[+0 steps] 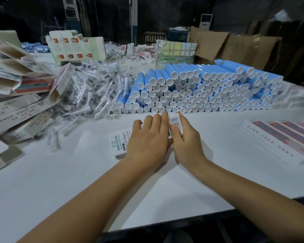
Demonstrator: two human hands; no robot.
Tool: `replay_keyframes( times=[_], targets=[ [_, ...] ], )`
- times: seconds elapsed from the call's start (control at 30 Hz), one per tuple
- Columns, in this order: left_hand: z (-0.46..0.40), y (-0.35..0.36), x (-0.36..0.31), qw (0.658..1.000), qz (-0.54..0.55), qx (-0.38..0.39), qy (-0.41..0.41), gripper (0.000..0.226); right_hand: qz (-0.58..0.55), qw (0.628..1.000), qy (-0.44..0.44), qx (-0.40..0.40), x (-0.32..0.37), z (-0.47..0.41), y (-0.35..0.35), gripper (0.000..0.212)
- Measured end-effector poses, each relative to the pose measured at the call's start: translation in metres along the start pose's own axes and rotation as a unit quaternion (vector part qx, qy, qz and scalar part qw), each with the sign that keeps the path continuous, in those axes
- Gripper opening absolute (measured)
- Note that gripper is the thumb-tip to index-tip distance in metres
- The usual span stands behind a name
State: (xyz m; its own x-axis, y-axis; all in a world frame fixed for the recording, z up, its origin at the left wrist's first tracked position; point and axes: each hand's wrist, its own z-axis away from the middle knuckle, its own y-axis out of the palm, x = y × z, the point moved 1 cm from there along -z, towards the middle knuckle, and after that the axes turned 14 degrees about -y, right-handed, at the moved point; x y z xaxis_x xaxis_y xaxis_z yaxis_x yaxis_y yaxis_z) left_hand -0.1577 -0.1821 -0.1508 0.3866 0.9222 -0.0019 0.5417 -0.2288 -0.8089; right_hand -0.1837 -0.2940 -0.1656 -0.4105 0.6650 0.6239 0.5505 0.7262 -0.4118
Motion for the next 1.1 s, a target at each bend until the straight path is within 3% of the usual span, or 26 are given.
replay_keyframes(
  times=[0.13,0.27,0.37,0.43,0.53,0.67,1.1],
  targets=[
    [0.002,-0.001,0.002,1.000,-0.020,0.018,0.010,0.071,0.033,0.999,0.008,0.020,0.000,0.002,-0.001,0.046],
    [0.003,0.000,0.007,0.999,-0.037,0.014,0.012,0.072,-0.004,0.999,0.020,0.036,0.000,0.002,-0.001,0.046],
    [0.003,0.004,0.011,0.999,-0.035,0.015,0.017,0.070,-0.164,0.981,0.104,0.006,0.003,-0.001,-0.001,0.037],
    [0.001,0.005,0.013,1.000,-0.021,0.014,0.012,0.072,-0.315,0.932,0.176,-0.040,0.002,-0.007,-0.003,0.033],
    [0.000,0.007,0.013,1.000,-0.011,0.013,0.004,0.073,-0.393,0.897,0.199,-0.033,-0.001,-0.011,-0.007,0.032],
    [0.001,0.007,0.014,1.000,-0.003,0.005,0.002,0.076,-0.414,0.892,0.181,-0.012,-0.004,-0.011,-0.006,0.025],
    [0.002,0.004,0.013,1.000,0.001,0.004,0.021,0.070,-0.374,0.909,0.174,-0.063,-0.008,-0.010,-0.003,0.026]
  ],
)
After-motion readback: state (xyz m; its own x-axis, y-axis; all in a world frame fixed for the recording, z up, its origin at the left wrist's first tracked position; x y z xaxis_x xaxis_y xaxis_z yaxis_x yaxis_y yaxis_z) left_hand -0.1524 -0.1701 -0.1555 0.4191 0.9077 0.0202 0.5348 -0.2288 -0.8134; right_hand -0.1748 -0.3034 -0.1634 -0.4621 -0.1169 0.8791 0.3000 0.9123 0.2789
